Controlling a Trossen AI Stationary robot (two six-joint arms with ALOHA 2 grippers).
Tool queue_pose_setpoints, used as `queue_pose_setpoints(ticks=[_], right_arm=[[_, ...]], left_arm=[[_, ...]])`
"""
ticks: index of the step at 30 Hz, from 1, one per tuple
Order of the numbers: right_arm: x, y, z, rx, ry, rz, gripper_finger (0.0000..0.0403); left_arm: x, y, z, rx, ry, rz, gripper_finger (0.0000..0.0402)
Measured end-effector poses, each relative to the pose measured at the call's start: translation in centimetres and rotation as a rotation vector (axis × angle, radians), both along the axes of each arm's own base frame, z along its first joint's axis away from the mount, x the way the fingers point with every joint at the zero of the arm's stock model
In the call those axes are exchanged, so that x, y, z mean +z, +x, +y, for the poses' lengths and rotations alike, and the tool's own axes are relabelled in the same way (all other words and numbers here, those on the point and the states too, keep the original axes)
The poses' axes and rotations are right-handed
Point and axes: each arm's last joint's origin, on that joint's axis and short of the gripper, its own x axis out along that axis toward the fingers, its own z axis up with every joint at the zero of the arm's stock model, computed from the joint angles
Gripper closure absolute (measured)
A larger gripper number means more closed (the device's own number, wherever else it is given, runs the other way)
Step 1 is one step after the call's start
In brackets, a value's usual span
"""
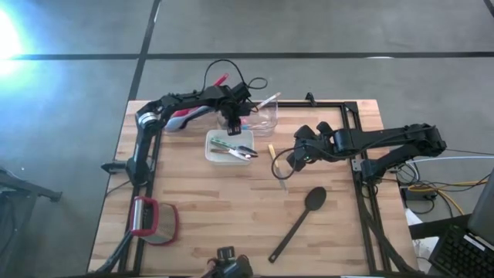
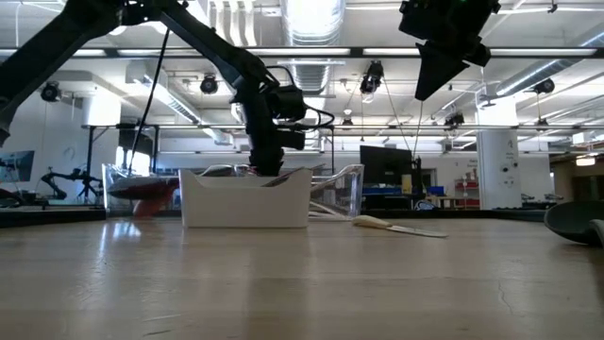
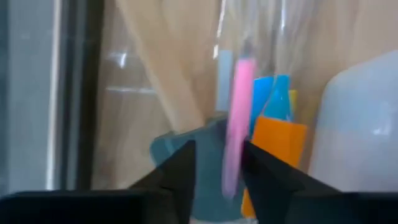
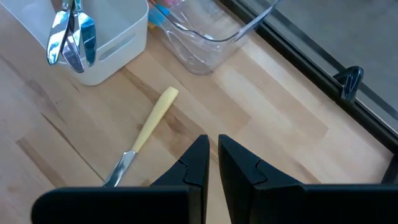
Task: Pick & Place Kitchen Items
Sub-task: Put the pink spatula into the right transparent bin, then put the yellow knife into the white bin
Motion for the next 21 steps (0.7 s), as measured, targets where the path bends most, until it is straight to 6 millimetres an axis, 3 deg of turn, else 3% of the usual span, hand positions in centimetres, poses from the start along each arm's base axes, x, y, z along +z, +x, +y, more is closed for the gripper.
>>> queue_pose_setpoints(ticks=[5,8,15,21], right_arm=[[0.0,0.0,0.0,-0.012,0.006,-0.008,0.0374],[0.0,0.0,0.0,-0.035,0.017,-0.029,0.0374],[-0.3,1.8,0.0,-0.055,0.031,-0.142,0.0374],[-3.1,3.7,-0.8,-0.121,0.047,-0.076,0.0374]], left_arm=[[1.3,-0.2,0.0,0.027,0.029,0.034,0.0205],[3.3,-0.5,-0.4,0.042,0.018,0.024,0.0182],[10.3,-2.1,-2.5,0.073,0.069,-0.157,0.0172],[15.9,-5.0,-5.8,0.057,0.133,-0.307,0.0174]])
